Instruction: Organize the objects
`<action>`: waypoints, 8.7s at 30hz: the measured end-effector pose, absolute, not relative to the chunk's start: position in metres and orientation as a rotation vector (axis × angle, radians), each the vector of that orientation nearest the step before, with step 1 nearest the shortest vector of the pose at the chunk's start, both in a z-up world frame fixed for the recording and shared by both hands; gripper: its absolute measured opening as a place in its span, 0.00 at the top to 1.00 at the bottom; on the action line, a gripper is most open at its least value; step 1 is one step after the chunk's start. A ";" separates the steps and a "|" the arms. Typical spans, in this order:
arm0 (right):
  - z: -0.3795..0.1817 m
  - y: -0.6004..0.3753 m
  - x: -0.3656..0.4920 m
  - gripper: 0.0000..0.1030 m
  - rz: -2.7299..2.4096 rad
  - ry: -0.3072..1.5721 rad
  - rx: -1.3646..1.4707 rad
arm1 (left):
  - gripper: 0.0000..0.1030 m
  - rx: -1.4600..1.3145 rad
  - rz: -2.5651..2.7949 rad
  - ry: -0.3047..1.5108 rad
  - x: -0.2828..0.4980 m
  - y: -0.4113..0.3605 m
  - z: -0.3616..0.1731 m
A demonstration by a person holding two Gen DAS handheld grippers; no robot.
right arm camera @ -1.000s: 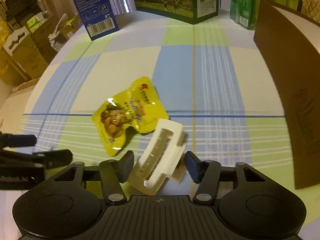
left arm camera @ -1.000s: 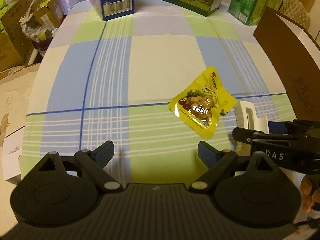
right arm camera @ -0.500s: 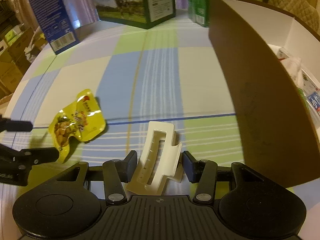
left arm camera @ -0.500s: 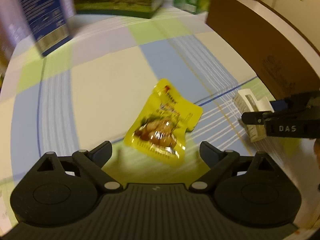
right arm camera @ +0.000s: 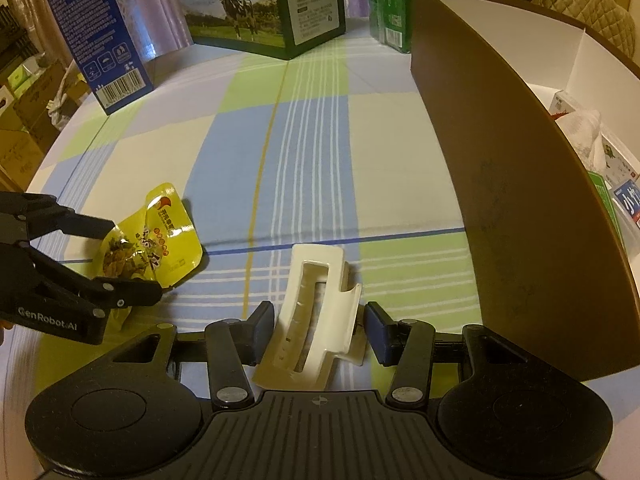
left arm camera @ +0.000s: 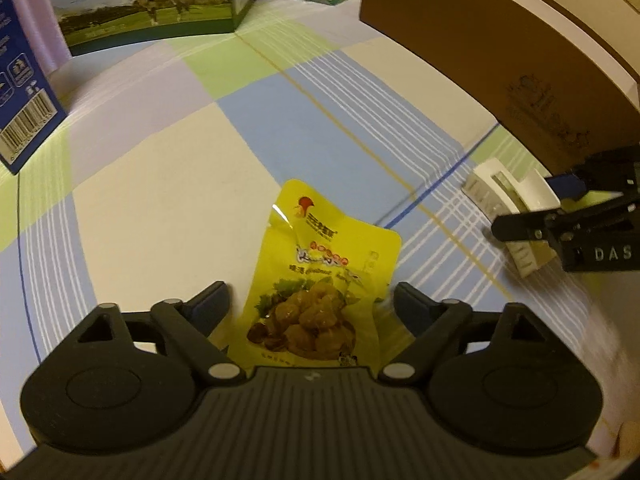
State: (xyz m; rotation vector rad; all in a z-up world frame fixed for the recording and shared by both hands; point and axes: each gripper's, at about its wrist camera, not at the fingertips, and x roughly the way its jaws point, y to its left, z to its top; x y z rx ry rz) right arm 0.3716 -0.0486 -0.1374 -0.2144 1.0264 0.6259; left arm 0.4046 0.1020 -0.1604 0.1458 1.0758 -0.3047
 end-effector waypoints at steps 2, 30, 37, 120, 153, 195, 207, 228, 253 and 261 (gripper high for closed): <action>-0.138 -0.048 0.372 0.55 0.628 1.024 -0.219 | 0.19 0.157 -0.320 1.066 0.401 0.101 -0.161; -0.138 -0.069 0.316 0.57 0.744 1.016 -0.372 | 0.39 -0.079 -0.009 1.143 0.304 0.064 -0.145; -0.137 -0.084 0.296 0.57 0.758 1.022 -0.382 | 0.37 -0.104 -0.003 1.175 0.291 0.052 -0.145; 0.013 -0.292 0.447 0.63 0.746 0.783 -0.083 | 0.91 -0.077 -0.149 0.867 0.406 -0.170 -0.011; -0.037 -0.270 0.538 0.63 0.744 0.894 -0.108 | 0.76 -0.047 -0.097 0.954 0.511 -0.175 -0.048; -0.008 -0.310 0.528 0.20 0.717 0.853 0.075 | 0.10 -0.095 -0.089 0.872 0.473 -0.184 -0.013; 0.000 -0.325 0.487 0.18 0.696 0.862 0.076 | 0.07 -0.109 -0.057 0.848 0.415 -0.185 -0.004; 0.015 -0.310 0.360 0.18 0.607 0.882 0.038 | 0.01 -0.069 -0.041 0.817 0.294 -0.138 0.014; -0.008 -0.238 0.212 0.18 0.715 0.961 -0.077 | 0.01 -0.148 0.089 0.906 0.149 -0.033 -0.006; -0.010 -0.222 0.190 0.18 0.742 0.961 -0.105 | 0.01 -0.163 0.121 0.914 0.127 -0.016 -0.009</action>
